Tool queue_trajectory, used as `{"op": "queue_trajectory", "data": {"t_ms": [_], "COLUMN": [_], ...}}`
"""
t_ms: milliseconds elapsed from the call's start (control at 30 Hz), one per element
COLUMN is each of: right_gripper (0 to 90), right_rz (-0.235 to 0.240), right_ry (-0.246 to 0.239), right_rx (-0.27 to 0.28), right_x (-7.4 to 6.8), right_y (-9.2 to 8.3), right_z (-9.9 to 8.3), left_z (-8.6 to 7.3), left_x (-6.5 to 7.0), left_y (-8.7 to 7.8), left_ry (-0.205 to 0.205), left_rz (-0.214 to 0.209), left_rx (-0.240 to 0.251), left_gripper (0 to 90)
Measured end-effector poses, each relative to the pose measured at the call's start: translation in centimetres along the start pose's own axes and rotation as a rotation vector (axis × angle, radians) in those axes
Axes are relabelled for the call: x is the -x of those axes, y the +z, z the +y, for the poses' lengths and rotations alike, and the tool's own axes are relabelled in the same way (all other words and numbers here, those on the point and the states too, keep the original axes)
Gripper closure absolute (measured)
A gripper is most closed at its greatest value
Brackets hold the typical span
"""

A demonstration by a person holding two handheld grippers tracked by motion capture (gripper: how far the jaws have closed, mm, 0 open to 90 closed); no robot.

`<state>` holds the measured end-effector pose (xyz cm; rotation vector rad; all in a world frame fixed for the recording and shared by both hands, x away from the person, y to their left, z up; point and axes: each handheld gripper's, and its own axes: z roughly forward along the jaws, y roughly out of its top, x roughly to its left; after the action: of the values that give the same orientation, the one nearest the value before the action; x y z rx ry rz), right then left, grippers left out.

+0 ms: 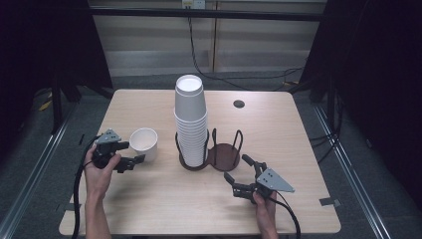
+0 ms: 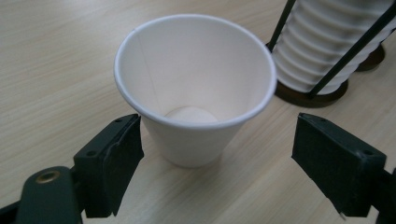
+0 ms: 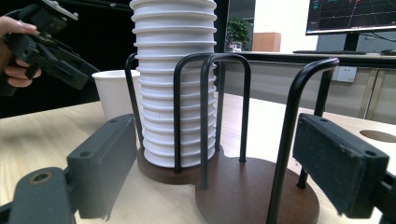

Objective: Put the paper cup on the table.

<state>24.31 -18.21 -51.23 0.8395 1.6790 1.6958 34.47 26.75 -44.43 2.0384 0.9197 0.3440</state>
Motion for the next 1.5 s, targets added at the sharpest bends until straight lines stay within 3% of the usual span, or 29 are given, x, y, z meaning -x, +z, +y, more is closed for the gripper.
{"op": "queue_trajectory", "data": {"t_ms": [67,300,500,667,800,933,1000,1067,1167,1300,1500], "right_gripper": [13.2,13.2,13.2,13.2,13.2,13.2,13.2,13.2,13.2,13.2,13.2], "right_rz": [-0.001,-0.001,0.001,-0.001,-0.001,-0.002,-0.002,-0.002,-0.002,-0.001,-0.001], "right_ry": [0.001,0.000,0.000,-0.001,0.000,-0.002,-0.003,-0.002,-0.002,0.001,0.000], "right_rx": [0.000,0.000,0.000,0.000,0.000,0.001,0.001,0.001,0.001,-0.001,-0.001], "right_x": [0.0,0.0,0.0,0.0,0.0,0.0,0.0,0.0,0.0,0.0,0.0], "right_y": [0.0,0.0,0.0,0.0,0.0,0.0,0.0,0.0,0.0,0.0,0.0], "right_z": [0.0,0.0,0.0,0.0,0.0,0.0,0.0,0.0,0.0,0.0,0.0], "left_z": [-0.2,-1.0,-1.5,-2.0,-2.5,-2.9,-2.8,-2.7,-3.1,-3.5,-4.8], "left_x": [0.3,1.5,2.9,4.3,5.6,6.7,7.3,8.0,8.8,9.7,10.8], "left_y": [-0.3,-0.9,-1.0,-1.0,-0.7,-0.3,0.1,0.5,0.8,1.5,3.0], "left_ry": [0.011,-0.031,-0.041,-0.055,-0.070,-0.057,-0.015,0.001,-0.014,0.017,-0.013], "left_rz": [0.017,0.014,0.030,0.046,0.023,0.010,0.008,0.010,-0.005,0.018,-0.020], "left_rx": [0.008,0.135,0.175,0.259,0.325,0.365,0.368,0.376,0.449,0.459,0.497], "left_gripper": [16.1,16.1,16.1,16.1,16.1,16.0,16.0,16.0,15.9,15.8,15.8]}}
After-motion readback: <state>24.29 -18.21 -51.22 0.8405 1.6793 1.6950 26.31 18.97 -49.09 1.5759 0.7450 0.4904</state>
